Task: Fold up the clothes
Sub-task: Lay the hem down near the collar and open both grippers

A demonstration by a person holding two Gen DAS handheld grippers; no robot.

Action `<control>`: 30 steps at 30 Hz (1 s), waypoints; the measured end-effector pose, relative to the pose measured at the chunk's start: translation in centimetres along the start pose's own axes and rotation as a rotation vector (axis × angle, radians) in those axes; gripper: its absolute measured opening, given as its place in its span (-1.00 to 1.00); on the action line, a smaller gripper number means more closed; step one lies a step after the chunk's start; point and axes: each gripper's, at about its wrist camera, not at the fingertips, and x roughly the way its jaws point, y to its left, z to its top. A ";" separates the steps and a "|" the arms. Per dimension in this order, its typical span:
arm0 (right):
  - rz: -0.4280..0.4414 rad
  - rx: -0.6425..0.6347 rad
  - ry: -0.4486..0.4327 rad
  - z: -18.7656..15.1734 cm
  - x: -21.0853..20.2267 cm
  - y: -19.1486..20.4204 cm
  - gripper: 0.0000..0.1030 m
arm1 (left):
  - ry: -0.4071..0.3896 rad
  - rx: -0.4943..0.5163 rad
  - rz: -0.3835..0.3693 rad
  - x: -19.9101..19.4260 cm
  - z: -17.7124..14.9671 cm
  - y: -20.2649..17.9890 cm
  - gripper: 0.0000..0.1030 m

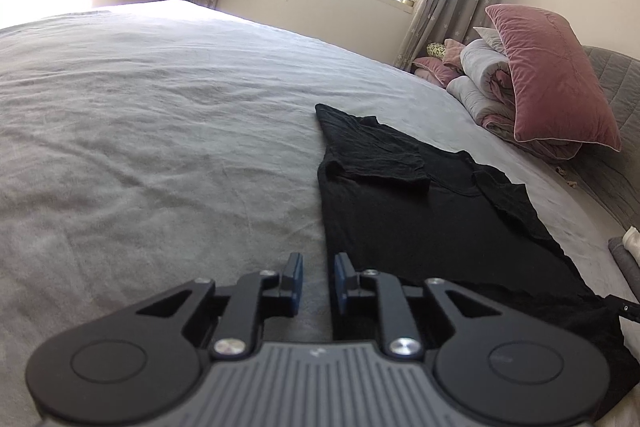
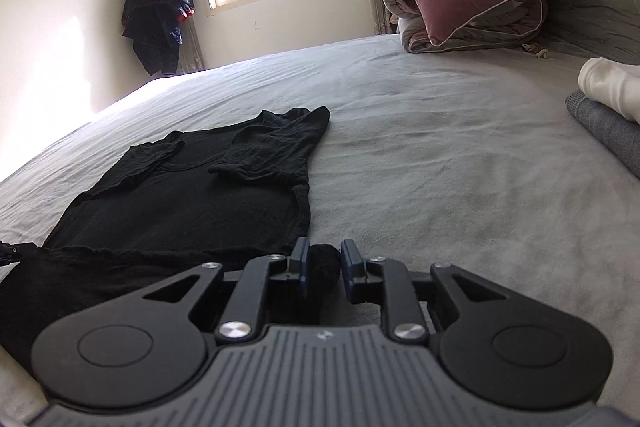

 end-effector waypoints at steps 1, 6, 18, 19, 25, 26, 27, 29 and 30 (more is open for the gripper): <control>-0.005 0.000 -0.009 0.0 -0.4 -0.1 -0.16 | -0.015 0.013 0.004 -0.5 0.1 -0.2 -0.27; 0.009 -0.066 -0.095 0.6 -2.9 0.9 0.03 | -0.066 0.156 -0.088 -3.1 0.1 -2.6 -0.19; 0.149 -0.276 0.028 -1.8 -4.3 3.5 -0.03 | 0.092 0.334 -0.140 -2.6 -2.6 -4.0 -0.10; 0.151 -0.283 0.035 -2.0 -4.5 3.3 -0.03 | 0.089 0.325 -0.131 -3.1 -2.4 -3.5 -0.10; 0.178 -0.338 0.071 -3.1 -6.4 2.3 -0.01 | 0.031 0.463 -0.183 -7.5 -2.7 -2.5 0.13; 0.191 -0.358 0.073 -3.4 -7.0 2.2 -0.01 | 0.040 0.485 -0.204 -7.8 -2.9 -2.5 0.18; 0.203 -0.378 0.080 -3.6 -7.5 2.2 -0.01 | 0.048 0.508 -0.226 -8.1 -3.2 -2.5 0.18; 0.224 -0.419 0.094 -4.3 -8.3 2.2 -0.01 | 0.066 0.552 -0.268 -8.5 -3.7 -2.5 0.18; 0.230 -0.432 0.097 -4.6 -8.5 2.3 -0.01 | 0.081 0.560 -0.277 -8.5 -4.0 -2.5 0.18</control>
